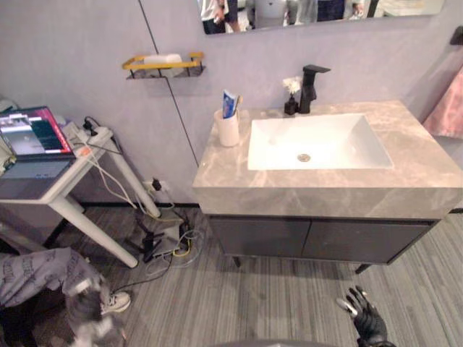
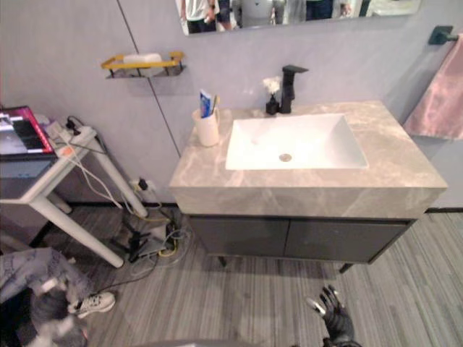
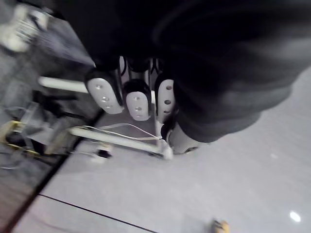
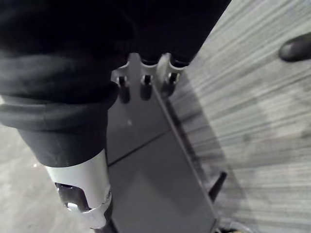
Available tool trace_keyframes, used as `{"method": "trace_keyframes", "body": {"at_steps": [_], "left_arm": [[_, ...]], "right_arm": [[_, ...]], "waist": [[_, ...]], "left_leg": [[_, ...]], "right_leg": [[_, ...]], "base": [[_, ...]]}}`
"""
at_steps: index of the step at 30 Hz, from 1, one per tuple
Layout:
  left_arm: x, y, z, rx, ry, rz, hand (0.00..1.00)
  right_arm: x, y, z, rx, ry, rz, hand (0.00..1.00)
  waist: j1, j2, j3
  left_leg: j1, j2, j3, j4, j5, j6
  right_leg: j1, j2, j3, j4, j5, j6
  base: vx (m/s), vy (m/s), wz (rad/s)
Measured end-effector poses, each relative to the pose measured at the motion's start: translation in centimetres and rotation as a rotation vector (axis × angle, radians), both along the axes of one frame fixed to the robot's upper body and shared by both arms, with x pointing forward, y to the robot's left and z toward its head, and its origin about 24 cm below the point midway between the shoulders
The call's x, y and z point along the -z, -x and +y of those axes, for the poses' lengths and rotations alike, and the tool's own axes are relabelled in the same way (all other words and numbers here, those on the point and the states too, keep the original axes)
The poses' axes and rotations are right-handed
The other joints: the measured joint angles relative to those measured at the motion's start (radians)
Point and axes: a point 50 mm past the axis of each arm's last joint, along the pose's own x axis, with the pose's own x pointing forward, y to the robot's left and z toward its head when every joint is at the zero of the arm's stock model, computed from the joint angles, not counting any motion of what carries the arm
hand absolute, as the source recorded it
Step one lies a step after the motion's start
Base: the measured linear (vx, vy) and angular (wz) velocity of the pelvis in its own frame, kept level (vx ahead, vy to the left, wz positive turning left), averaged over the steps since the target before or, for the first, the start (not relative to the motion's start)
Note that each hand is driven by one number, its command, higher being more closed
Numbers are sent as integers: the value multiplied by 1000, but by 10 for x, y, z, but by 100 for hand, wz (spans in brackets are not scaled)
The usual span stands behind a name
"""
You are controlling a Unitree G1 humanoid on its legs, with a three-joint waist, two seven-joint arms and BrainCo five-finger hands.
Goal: Organize washtable
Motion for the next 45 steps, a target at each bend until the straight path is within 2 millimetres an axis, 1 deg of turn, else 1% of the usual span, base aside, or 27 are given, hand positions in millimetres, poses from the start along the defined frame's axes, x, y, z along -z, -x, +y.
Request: {"method": "trace_keyframes", "body": {"at_steps": [1, 2, 3, 4, 6, 8, 9, 10, 11, 14, 15, 18, 20, 22, 25, 31, 34, 35, 36, 37, 38, 39, 40, 41, 42, 43, 45], "left_arm": [[25, 15, -11, -19, 89, 102, 100], [42, 28, -19, -20, 150, 187, 100], [52, 36, -24, -23, 186, 240, 100], [72, 59, -35, -57, 281, 357, 0], [87, 83, -46, -108, 368, 466, 0], [99, 112, -67, -115, 469, 614, 0], [100, 117, -71, -106, 482, 645, 0], [102, 122, -76, -82, 495, 690, 0], [103, 123, -78, -58, 491, 719, 0], [105, 114, -82, 43, 464, 755, 0], [106, 113, -82, 63, 458, 766, 0], [106, 103, -77, 282, 353, 838, 0], [107, 99, -75, 371, 316, 870, 0], [107, 96, -73, 463, 274, 897, 0], [107, 93, -69, 529, 235, 929, 0], [107, 84, -59, 574, 174, 968, 0], [107, 84, -59, 597, 167, 979, 0], [107, 84, -59, 598, 167, 980, 0], [107, 85, -59, 601, 166, 981, 0], [107, 83, -58, 606, 161, 978, 0], [107, 82, -57, 610, 155, 977, 0], [106, 80, -55, 617, 143, 971, 0], [106, 77, -54, 640, 129, 970, 0], [105, 76, -54, 653, 122, 967, 0], [105, 69, -52, 680, 108, 956, 0], [105, 66, -50, 691, 100, 954, 0], [105, 63, -49, 700, 93, 956, 0]], "right_arm": [[4, 7, 0, 8, 7, 39, 0], [10, 14, 3, 13, 1, 75, 0], [15, 19, 5, 18, -5, 103, 0], [26, 28, 12, 43, -31, 168, 0], [39, 43, 19, 84, -54, 250, 0], [53, 72, 21, 163, -75, 390, 0], [55, 80, 21, 183, -80, 420, 0], [58, 93, 22, 207, -87, 475, 0], [61, 104, 25, 217, -100, 520, 0], [64, 117, 32, 239, -137, 576, 0], [65, 117, 33, 242, -140, 578, 0], [67, 113, 35, 242, -154, 580, 0], [68, 111, 36, 235, -158, 584, 0], [69, 106, 37, 206, -154, 583, 0], [72, 101, 40, 193, -155, 598, 0], [73, 91, 43, 99, -134, 618, 0], [73, 91, 43, 77, -128, 623, 0], [73, 92, 42, 77, -128, 626, 0], [73, 92, 42, 73, -127, 626, 0], [73, 91, 42, 65, -128, 624, 0], [73, 91, 43, 59, -133, 624, 0], [74, 88, 43, 49, -138, 617, 0], [73, 85, 42, 46, -135, 611, 0], [74, 84, 42, 42, -135, 607, 0], [74, 79, 45, 28, -138, 600, 0], [75, 74, 46, 7, -134, 595, 0], [75, 62, 48, -28, -128, 575, 0]], "waist": [[-4, 1, -1], [-4, -3, -10], [-4, -8, -16], [-3, -22, -25], [-3, -31, -30], [-1, -41, -33], [-1, -36, -30], [-2, -44, -35], [-3, -40, -32], [-4, -43, -33], [-6, -44, -33], [-12, -47, -31], [-14, -50, -30], [-25, -58, -24], [-30, -73, -13], [-28, -102, 20], [-30, -106, 29], [-31, -106, 29], [-33, -107, 31], [-35, -116, 39], [-36, -117, 52], [-33, -131, 63], [-31, -131, 65], [-32, -133, 66], [-31, -142, 71], [-27, -151, 78], [-25, -152, 78]], "left_leg": [[13, 2, 0, 1, -1, -2], [16, 5, 0, 1, -2, -3], [16, 7, 0, 1, -3, -4], [16, 15, -1, 1, -3, -6], [16, 19, -5, 0, -3, -10], [30, 21, -11, -1, -2, -11], [34, 20, -13, -1, -2, -11], [40, 20, -17, -3, -3, -13], [47, 20, -18, -7, -3, -13], [50, 20, -18, -10, -6, -17], [51, 20, -18, -10, -6, -17], [52, 20, -19, -10, -5, -17], [54, 20, -19, -11, -5, -17], [60, 22, -14, -12, -4, -18], [66, 27, -3, -12, -9, -25], [80, 35, 2, -1, -12, -30], [97, 31, -19, -1, -13, -28], [101, 28, -30, -1, -14, -28], [104, 22, -64, 3, -17, -30], [104, 10, -118, 15, -20, -26], [100, 1, -148, 26, -25, -19], [86, -23, -204, 49, -33, -6], [60, -33, -257, 73, -40, 5], [48, -36, -287, 83, -40, 5], [24, -42, -335, 99, -37, 4], [4, -49, -377, 107, -31, 0], [-25, -53, -429, 107, -16, -8]], "right_leg": [[16, 1, -12, 0, -4, 2], [19, 3, -16, 3, -8, 1], [18, 5, -16, 4, -11, 0], [17, 12, -17, 5, -14, -1], [18, 17, -20, 4, -18, -6], [36, 20, -22, -3, -20, -5], [37, 20, -22, -3, -20, -4], [43, 20, -22, -3, -22, -3], [48, 21, -21, -5, -22, -3], [49, 27, -22, -9, -22, -3], [49, 29, -21, -10, -22, -3], [50, 30, -21, -12, -23, -2], [51, 30, -20, -12, -23, -1], [51, 32, -16, -13, -23, -1], [49, 38, -3, -13, -22, 0], [58, 46, 3, -13, -20, 0], [92, 33, -22, -9, -30, 6], [100, 30, -31, -3, -40, 9], [103, 14, -63, 43, -72, 15], [102, -18, -109, 142, -129, 23], [98, -41, -122, 206, -160, 29], [61, -89, -123, 356, -219, 31], [7, -111, -48, 490, -231, 17], [-15, -110, 11, 534, -227, 12], [-37, -90, 129, 580, -224, 6], [-36, -67, 213, 577, -225, 5], [-38, -40, 290, 560, -236, -10]], "base": [[-20, -11, 8], [-22, -22, 8], [-20, -34, 3], [-11, -46, 0], [-6, -54, 5], [6, -33, 9], [-1, -7, 5], [0, 0, 0], [0, 0, 0], [-36, -14, -6], [-35, -22, -5], [-11, -3, 0], [0, 0, 0], [-5, -4, -7], [-9, -9, -14], [1, -12, -4], [-5, -3, 18], [-10, 17, 51], [38, 30, 91], [45, 24, 114], [39, 13, 144], [8, -5, 152], [9, -21, 151], [30, -52, 148], [41, -102, 138], [30, -119, 129], [4, -132, 92]]}}
